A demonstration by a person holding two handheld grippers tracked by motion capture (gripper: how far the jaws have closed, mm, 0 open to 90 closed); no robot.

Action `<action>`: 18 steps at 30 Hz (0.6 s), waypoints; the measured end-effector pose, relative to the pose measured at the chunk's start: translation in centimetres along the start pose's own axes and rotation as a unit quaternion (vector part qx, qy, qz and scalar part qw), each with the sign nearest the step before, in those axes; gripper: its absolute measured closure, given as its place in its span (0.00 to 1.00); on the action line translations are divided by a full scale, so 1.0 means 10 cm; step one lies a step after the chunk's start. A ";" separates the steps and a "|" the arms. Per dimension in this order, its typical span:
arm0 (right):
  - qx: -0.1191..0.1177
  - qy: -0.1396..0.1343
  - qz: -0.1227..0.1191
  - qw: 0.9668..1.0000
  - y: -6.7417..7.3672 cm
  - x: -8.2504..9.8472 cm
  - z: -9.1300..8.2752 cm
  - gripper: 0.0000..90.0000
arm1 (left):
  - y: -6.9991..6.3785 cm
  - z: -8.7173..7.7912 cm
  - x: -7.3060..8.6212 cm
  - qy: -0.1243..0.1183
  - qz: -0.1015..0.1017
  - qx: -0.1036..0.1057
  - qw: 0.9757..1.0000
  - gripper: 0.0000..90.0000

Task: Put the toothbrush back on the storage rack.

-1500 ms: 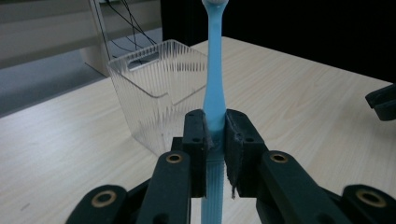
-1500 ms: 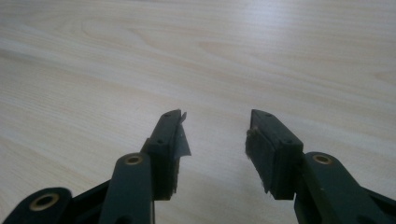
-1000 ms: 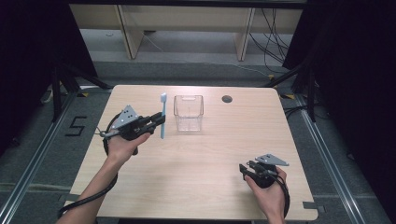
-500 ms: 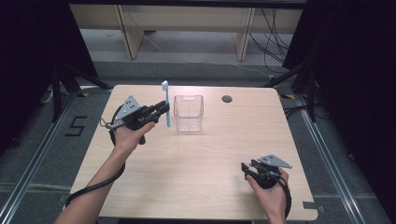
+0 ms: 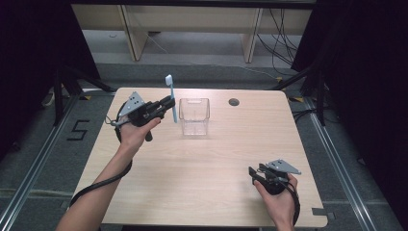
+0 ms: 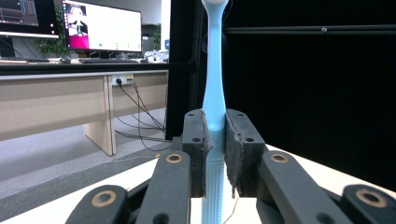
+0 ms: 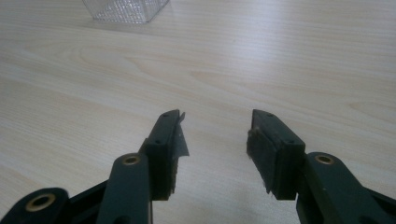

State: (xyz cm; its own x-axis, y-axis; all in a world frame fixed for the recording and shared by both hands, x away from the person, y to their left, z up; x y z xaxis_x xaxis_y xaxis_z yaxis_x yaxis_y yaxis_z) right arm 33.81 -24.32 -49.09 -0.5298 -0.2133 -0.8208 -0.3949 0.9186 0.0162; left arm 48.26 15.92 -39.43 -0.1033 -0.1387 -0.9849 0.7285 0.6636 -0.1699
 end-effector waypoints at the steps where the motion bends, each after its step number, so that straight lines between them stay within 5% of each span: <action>1: -0.005 -0.001 0.007 1.000 0.01 0.00 0.01 0.60 | 0.00 0.02 -0.01 -0.002 0.001 -0.001 1.000 0.87; 10: 0.006 0.002 -0.002 1.000 -0.01 0.00 -0.03 0.60 | 0.05 0.12 -0.05 -0.015 0.003 0.003 1.000 0.87; 15: 0.002 -0.007 0.005 1.000 0.00 0.00 -0.02 0.60 | 0.08 0.14 -0.02 -0.016 0.003 0.001 1.000 0.87; 17: -0.002 -0.006 0.025 1.000 0.03 0.00 -0.02 0.60 | 0.09 0.15 -0.01 -0.018 0.004 0.000 1.000 0.87; 18: 0.004 -0.008 0.003 1.000 0.00 -0.01 -0.02 0.60 | 0.09 0.16 -0.01 -0.019 0.004 0.002 1.000 0.87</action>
State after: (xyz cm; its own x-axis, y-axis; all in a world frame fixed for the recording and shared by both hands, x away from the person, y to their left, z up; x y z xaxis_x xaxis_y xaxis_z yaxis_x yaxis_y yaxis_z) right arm 33.70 -24.37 -48.89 -0.5191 -0.2029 -0.8303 -0.3856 0.9225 0.0157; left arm 50.03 15.37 -39.45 -0.0714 -0.1617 -0.9843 0.7320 0.6618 -0.1618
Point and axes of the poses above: each handheld gripper's, and its own axes: z roughly forward along the jaws, x roughly out of its underside, y roughly to its left, the point moved 1 cm from there along z, roughly forward along the jaws, and after that the axes turned 5 degrees about -z, right-handed, at the moved point
